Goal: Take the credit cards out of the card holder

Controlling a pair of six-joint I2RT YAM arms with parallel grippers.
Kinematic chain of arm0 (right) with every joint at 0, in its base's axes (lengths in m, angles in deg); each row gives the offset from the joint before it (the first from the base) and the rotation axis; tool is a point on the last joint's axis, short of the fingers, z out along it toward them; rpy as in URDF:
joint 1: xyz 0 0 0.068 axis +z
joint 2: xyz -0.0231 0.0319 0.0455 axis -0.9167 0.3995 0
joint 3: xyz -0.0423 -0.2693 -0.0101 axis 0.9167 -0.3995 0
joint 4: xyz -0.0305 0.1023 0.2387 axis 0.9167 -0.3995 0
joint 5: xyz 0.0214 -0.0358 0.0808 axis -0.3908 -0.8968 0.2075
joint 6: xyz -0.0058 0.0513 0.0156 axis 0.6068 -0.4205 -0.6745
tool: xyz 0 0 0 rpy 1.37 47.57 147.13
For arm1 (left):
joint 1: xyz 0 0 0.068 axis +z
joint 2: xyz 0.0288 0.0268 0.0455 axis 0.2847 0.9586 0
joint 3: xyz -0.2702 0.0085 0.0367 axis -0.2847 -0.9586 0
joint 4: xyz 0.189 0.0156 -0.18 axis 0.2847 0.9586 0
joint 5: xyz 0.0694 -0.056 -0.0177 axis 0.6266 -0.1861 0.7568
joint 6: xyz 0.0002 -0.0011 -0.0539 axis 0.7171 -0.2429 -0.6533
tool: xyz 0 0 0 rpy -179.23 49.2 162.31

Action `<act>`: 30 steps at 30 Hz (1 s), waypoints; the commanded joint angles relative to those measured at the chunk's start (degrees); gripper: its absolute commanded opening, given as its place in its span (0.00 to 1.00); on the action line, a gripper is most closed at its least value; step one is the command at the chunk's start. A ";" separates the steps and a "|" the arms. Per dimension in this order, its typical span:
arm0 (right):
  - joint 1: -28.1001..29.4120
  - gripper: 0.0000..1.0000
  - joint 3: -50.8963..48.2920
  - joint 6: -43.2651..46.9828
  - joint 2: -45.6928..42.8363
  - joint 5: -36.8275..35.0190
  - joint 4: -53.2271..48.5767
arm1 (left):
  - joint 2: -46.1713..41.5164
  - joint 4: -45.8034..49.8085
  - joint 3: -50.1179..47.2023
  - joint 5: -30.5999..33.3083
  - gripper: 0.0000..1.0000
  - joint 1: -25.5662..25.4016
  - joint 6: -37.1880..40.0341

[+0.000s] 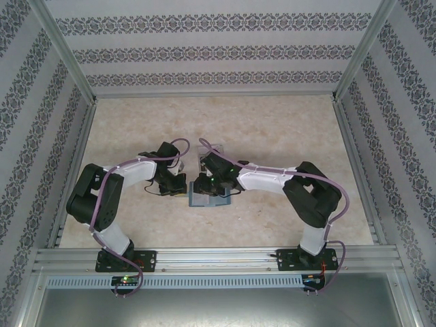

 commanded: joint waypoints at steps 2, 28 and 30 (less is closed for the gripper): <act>1.10 0.30 3.15 -1.09 2.27 1.09 0.37 | 0.08 1.51 -2.25 -0.62 0.06 0.24 0.15; 1.50 0.41 6.86 1.37 4.29 -9.26 -16.06 | -1.41 1.47 -3.45 -1.17 0.05 0.22 0.15; 1.68 0.41 7.70 1.84 4.19 -10.79 -18.39 | -1.50 1.59 -3.41 -1.08 0.05 0.23 0.27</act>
